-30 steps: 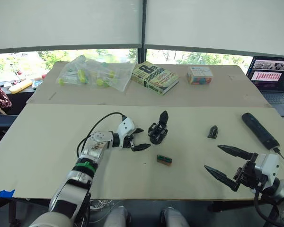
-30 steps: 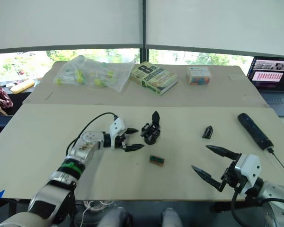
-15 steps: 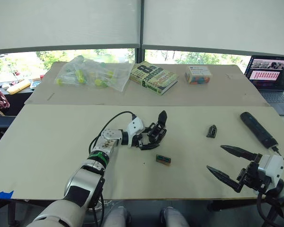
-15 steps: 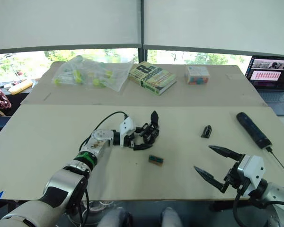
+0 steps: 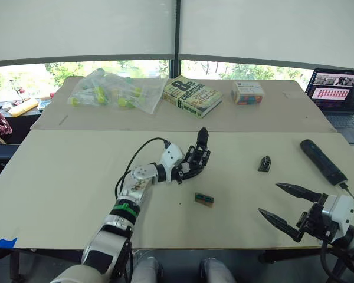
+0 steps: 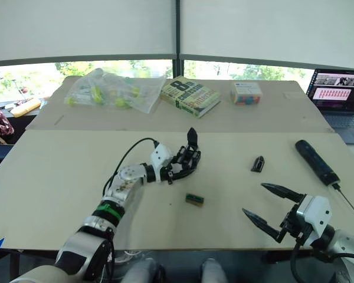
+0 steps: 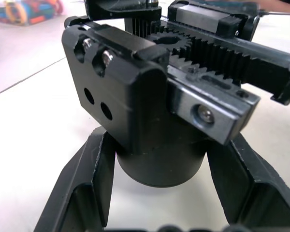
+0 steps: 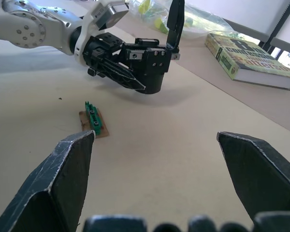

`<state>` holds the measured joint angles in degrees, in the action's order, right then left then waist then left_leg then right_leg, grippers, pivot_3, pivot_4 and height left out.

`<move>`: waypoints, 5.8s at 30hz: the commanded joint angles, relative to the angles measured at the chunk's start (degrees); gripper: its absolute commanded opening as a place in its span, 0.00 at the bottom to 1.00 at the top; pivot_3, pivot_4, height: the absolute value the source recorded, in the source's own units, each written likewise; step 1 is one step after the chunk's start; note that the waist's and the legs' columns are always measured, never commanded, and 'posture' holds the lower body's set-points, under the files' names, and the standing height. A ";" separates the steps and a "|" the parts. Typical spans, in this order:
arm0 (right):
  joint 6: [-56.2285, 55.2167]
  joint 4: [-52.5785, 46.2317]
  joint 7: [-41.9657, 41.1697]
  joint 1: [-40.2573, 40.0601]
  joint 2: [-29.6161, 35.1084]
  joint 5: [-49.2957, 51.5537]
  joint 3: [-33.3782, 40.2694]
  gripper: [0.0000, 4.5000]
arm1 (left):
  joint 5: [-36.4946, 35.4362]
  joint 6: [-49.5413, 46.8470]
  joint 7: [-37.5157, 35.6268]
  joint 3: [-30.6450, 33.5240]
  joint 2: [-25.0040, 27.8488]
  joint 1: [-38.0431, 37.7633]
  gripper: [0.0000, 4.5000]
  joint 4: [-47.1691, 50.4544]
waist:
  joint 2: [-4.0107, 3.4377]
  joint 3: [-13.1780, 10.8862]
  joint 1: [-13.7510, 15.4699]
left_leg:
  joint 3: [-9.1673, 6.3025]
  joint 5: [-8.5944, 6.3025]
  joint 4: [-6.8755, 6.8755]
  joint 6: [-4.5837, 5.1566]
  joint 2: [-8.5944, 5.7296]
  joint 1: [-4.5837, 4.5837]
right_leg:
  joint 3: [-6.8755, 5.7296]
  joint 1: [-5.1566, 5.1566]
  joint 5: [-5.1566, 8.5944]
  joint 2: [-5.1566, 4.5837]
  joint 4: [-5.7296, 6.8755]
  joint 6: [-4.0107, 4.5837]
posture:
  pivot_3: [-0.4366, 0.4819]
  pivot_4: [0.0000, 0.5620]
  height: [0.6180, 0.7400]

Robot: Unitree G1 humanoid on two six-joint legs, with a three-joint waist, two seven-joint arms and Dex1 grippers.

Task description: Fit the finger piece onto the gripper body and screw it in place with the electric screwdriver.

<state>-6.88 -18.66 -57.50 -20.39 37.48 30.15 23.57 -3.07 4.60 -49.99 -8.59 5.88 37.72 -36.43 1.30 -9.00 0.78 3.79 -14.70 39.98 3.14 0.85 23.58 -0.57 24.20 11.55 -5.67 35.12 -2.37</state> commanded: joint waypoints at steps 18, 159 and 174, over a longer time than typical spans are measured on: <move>-0.19 -0.17 -0.63 3.49 0.50 0.52 0.12 1.00 | 2.30 -4.30 13.48 -3.21 -4.04 -9.22 0.51 12.21 | -0.01 0.01 0.43 | -0.01 0.00 0.00 0.00 -0.02 -0.07 | 0.01 -0.07 0.00 -0.02 -0.03 0.00 | 0.48 0.27 1.00; 23.39 -11.49 24.63 42.13 -7.50 -22.70 -27.15 0.36 | -51.64 -40.81 22.54 15.40 -1.96 -3.34 0.00 47.44 | -0.20 -0.08 -0.28 | -0.08 0.12 -0.10 -0.14 -0.08 0.09 | -0.05 0.07 -0.10 0.20 -0.09 0.02 | 0.48 0.27 1.00; 63.48 -7.22 4.01 51.17 12.43 19.08 -13.89 0.99 | -50.05 -50.77 -10.64 11.41 25.19 5.42 0.00 35.44 | -0.17 -0.13 -0.64 | -0.08 0.11 -0.19 -0.13 0.08 -0.02 | -0.09 0.07 -0.09 0.34 -0.10 0.23 | 0.48 0.27 1.00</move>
<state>50.47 -25.36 -51.18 29.25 48.81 43.08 9.79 -52.83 -43.40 -55.08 5.21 29.98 42.07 -1.37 1.13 -9.12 0.14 3.71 -14.59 39.79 3.00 0.93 23.59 -0.68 24.29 11.46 -5.32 35.02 -2.13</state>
